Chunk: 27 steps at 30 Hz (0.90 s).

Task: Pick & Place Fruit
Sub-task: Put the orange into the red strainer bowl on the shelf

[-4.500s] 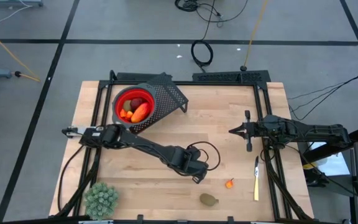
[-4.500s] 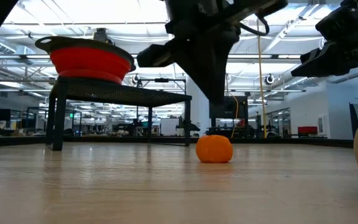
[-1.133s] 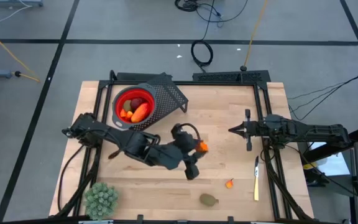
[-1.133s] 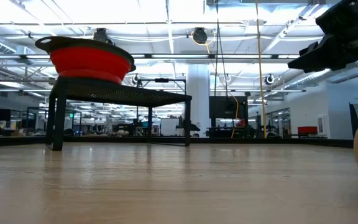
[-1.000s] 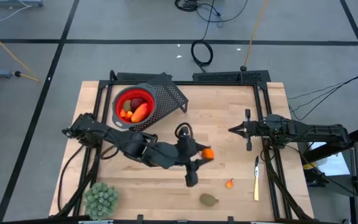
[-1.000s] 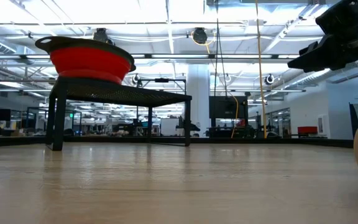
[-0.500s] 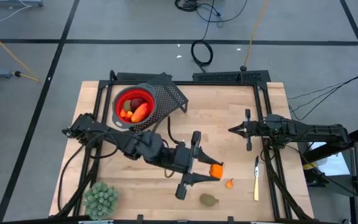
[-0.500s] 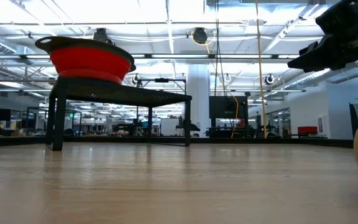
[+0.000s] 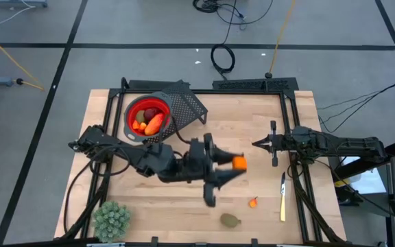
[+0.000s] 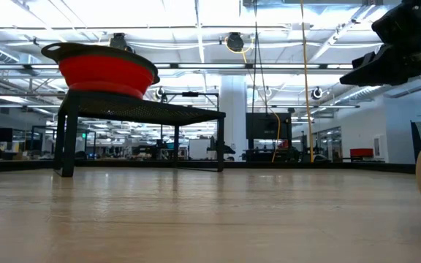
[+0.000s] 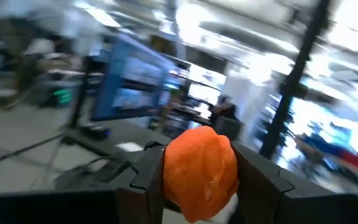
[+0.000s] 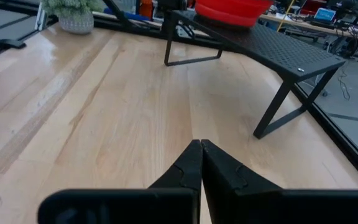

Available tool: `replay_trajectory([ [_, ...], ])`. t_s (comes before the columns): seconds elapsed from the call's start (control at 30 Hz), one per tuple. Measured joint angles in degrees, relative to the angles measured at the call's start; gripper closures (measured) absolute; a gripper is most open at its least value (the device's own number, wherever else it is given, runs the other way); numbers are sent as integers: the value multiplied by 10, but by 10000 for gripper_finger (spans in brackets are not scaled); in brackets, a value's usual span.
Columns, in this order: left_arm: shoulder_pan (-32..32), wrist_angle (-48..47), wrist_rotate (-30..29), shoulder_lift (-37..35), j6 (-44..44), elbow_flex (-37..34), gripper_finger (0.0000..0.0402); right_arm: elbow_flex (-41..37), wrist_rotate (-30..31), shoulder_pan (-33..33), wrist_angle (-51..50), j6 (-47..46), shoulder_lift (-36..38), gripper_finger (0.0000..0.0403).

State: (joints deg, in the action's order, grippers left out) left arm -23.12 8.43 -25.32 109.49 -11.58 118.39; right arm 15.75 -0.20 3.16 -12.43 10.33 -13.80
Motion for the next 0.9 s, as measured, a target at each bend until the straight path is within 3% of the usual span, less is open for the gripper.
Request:
replay_trajectory([
  [0.47, 0, 58, -247, 0, -208, 0, 252, 0, 1, 0, 1, 0, 0, 403],
  [0.7, 1, 41, -262, 0, -230, 0, 252, 0, 1, 0, 1, 0, 0, 403],
  [0.9, 7, -130, -261, 0, -325, 0, 252, 0, 1, 0, 1, 0, 0, 403],
])
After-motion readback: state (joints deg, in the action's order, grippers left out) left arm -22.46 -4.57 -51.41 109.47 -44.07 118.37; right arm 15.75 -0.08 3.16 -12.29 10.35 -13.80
